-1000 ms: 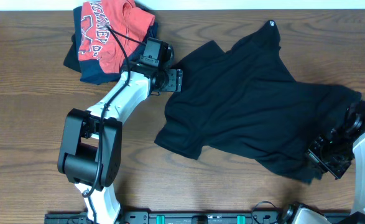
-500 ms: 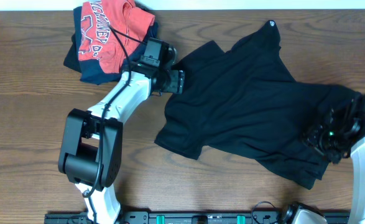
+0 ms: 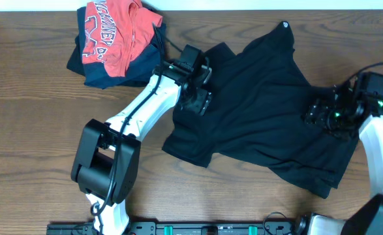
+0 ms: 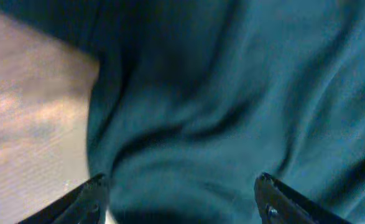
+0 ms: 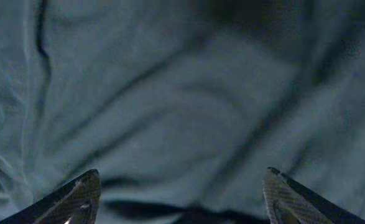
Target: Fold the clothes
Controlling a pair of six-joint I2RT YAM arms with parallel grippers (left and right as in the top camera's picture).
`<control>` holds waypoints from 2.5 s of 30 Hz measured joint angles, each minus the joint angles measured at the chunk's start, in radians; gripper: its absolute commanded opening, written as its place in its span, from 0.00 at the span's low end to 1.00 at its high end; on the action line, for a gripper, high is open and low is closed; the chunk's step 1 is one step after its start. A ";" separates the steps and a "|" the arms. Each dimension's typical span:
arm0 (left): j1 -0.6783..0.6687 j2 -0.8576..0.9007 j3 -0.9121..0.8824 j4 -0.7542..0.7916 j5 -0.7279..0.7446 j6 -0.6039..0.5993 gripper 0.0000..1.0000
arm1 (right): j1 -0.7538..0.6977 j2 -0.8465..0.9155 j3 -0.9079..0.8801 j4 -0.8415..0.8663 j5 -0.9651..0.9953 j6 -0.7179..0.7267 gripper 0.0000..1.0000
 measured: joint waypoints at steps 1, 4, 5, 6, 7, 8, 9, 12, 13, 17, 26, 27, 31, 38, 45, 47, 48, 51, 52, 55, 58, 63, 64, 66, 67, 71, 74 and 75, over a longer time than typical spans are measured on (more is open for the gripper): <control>0.004 0.000 0.000 -0.026 -0.010 0.003 0.76 | 0.008 0.008 0.006 0.013 0.000 -0.002 0.81; 0.018 0.000 0.000 -0.085 -0.033 0.007 0.76 | 0.033 0.019 0.013 0.041 0.000 -0.008 0.81; 0.021 0.000 0.000 -0.100 -0.037 0.009 0.76 | 0.041 0.019 0.013 0.047 0.000 -0.010 0.81; 0.025 0.000 -0.001 -0.112 -0.040 0.010 0.76 | 0.051 0.019 0.013 0.052 -0.001 -0.011 0.81; 0.027 0.000 -0.002 -0.118 -0.043 0.010 0.76 | 0.058 0.019 0.013 0.057 -0.002 -0.012 0.81; 0.027 0.000 -0.004 -0.122 -0.044 0.010 0.76 | 0.065 0.019 0.013 0.061 -0.002 -0.012 0.81; 0.027 0.000 -0.008 -0.126 -0.045 0.010 0.76 | 0.069 0.019 0.013 0.063 -0.002 -0.013 0.81; 0.027 0.000 -0.039 -0.137 -0.047 0.010 0.76 | 0.084 0.019 0.013 0.065 -0.002 -0.014 0.80; 0.027 0.000 -0.054 -0.141 -0.048 0.009 0.75 | 0.086 0.019 0.013 0.065 -0.002 -0.015 0.80; 0.027 0.000 -0.119 -0.151 -0.053 -0.014 0.71 | 0.088 0.019 0.013 0.065 -0.002 -0.015 0.80; 0.027 0.000 -0.201 -0.188 -0.008 -0.097 0.06 | 0.088 0.019 0.013 0.066 -0.002 -0.015 0.78; 0.027 0.000 -0.203 -0.199 0.012 -0.098 0.06 | 0.088 0.019 0.013 0.066 -0.002 -0.015 0.78; 0.027 0.000 -0.204 -0.226 0.059 -0.117 0.06 | 0.088 0.019 0.013 0.069 -0.002 -0.015 0.78; 0.028 0.000 -0.222 -0.220 0.083 -0.169 0.06 | 0.088 0.019 0.013 0.074 -0.002 -0.015 0.77; 0.060 -0.016 -0.311 -0.114 0.123 -0.213 0.06 | 0.089 0.019 0.013 0.078 -0.002 -0.015 0.77; 0.082 -0.033 -0.338 -0.087 0.152 -0.241 0.06 | 0.089 0.019 0.013 0.078 -0.002 -0.015 0.77; 0.094 -0.038 -0.348 -0.079 0.169 -0.254 0.06 | 0.089 0.019 0.013 0.078 -0.002 -0.015 0.77; 0.143 -0.040 -0.366 -0.076 0.220 -0.293 0.06 | 0.089 0.019 0.013 0.082 -0.002 -0.015 0.77; 0.156 -0.040 -0.371 -0.076 0.233 -0.301 0.06 | 0.089 0.019 0.013 0.083 -0.002 -0.015 0.77; 0.205 -0.042 -0.394 -0.074 0.287 -0.331 0.06 | 0.089 0.019 0.013 0.088 -0.002 -0.015 0.77; 0.244 -0.048 -0.427 -0.064 0.341 -0.356 0.06 | 0.089 0.019 0.013 0.090 -0.002 -0.015 0.77; 0.291 -0.073 -0.510 -0.030 0.434 -0.381 0.06 | 0.089 0.019 0.013 0.108 -0.002 -0.015 0.77; 0.295 -0.080 -0.528 -0.024 0.449 -0.386 0.06 | 0.089 0.019 0.013 0.114 -0.002 -0.015 0.77; 0.300 -0.102 -0.573 -0.005 0.477 -0.401 0.06 | 0.089 0.019 0.013 0.127 -0.002 -0.015 0.77; 0.301 -0.118 -0.596 0.007 0.485 -0.411 0.06 | 0.089 0.019 0.013 0.133 -0.002 -0.015 0.76; 0.300 -0.208 -0.677 0.032 0.452 -0.448 0.06 | 0.089 0.019 0.013 0.153 -0.002 -0.015 0.76; 0.299 -0.297 -0.715 0.004 0.355 -0.477 0.06 | 0.089 0.019 0.013 0.165 -0.002 -0.015 0.76; 0.299 -0.341 -0.723 -0.009 0.318 -0.491 0.06 | 0.089 0.019 0.013 0.171 -0.002 -0.016 0.76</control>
